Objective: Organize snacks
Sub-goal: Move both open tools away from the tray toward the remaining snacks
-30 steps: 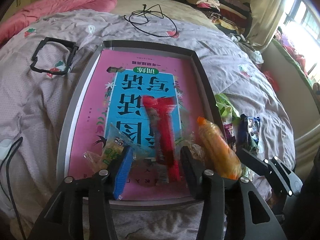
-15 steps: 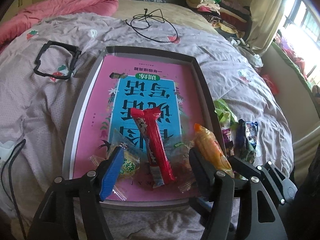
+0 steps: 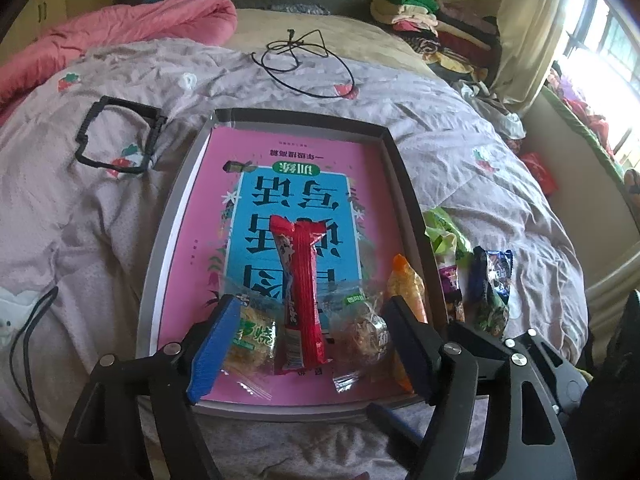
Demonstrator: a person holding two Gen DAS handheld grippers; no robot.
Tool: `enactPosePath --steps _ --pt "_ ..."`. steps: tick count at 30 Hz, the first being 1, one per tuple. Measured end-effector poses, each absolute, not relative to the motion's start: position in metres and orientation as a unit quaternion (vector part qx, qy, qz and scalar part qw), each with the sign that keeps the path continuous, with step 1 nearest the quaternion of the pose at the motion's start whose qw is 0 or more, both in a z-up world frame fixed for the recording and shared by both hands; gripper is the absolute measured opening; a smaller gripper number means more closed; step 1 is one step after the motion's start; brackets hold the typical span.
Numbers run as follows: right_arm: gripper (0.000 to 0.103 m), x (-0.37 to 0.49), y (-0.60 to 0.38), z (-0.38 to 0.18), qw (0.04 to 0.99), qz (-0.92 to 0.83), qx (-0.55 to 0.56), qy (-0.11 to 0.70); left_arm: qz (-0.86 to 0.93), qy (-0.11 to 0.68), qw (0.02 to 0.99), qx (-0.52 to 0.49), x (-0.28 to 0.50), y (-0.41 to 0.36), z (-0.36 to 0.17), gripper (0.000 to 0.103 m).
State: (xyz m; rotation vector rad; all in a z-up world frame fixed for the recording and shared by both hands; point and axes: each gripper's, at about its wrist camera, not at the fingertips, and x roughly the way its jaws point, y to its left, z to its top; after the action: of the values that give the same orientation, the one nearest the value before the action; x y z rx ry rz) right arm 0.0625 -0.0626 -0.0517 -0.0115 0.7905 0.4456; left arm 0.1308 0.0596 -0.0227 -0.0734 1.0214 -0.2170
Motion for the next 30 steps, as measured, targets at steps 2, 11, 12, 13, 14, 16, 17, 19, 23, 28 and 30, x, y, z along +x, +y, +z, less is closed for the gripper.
enactPosePath --steps 2,11,12,13,14,16,17,19,23,28,30 --pt "0.075 0.062 -0.066 -0.049 0.903 0.207 -0.005 0.377 -0.103 0.485 0.868 -0.036 0.130 0.060 -0.021 0.078" --pt "0.075 0.062 -0.091 -0.039 0.917 0.170 0.013 0.359 -0.106 0.480 0.870 -0.034 0.127 0.056 -0.014 0.078" --pt "0.075 0.061 -0.094 -0.037 0.919 0.165 0.014 0.358 -0.107 0.480 0.870 -0.033 0.126 0.055 -0.013 0.078" --pt "0.075 0.061 -0.096 -0.036 0.920 0.162 0.016 0.356 -0.108 0.479 0.871 -0.032 0.126 0.054 -0.012 0.078" --pt "0.075 0.061 -0.099 -0.034 0.921 0.159 0.019 0.354 -0.110 0.478 0.871 -0.032 0.125 0.053 -0.011 0.078" --pt "0.075 0.061 -0.104 -0.031 0.924 0.153 0.021 0.351 -0.112 0.477 0.871 -0.031 0.125 0.051 -0.009 0.078" --pt "0.075 0.060 -0.108 -0.030 0.925 0.148 0.023 0.349 -0.112 0.477 0.871 -0.029 0.124 0.050 -0.008 0.078" --pt "0.075 0.058 -0.113 -0.027 0.927 0.143 0.025 0.346 -0.114 0.475 0.872 -0.026 0.123 0.047 -0.006 0.078" --pt "0.075 0.056 -0.124 -0.024 0.930 0.130 0.034 0.342 -0.117 0.474 0.873 -0.024 0.121 0.043 -0.003 0.078" --pt "0.075 0.053 -0.138 -0.020 0.933 0.117 0.043 0.336 -0.122 0.472 0.873 -0.021 0.119 0.038 0.001 0.078" --pt "0.075 0.052 -0.144 -0.019 0.935 0.109 0.044 0.335 -0.125 0.470 0.873 -0.018 0.118 0.035 0.002 0.078"
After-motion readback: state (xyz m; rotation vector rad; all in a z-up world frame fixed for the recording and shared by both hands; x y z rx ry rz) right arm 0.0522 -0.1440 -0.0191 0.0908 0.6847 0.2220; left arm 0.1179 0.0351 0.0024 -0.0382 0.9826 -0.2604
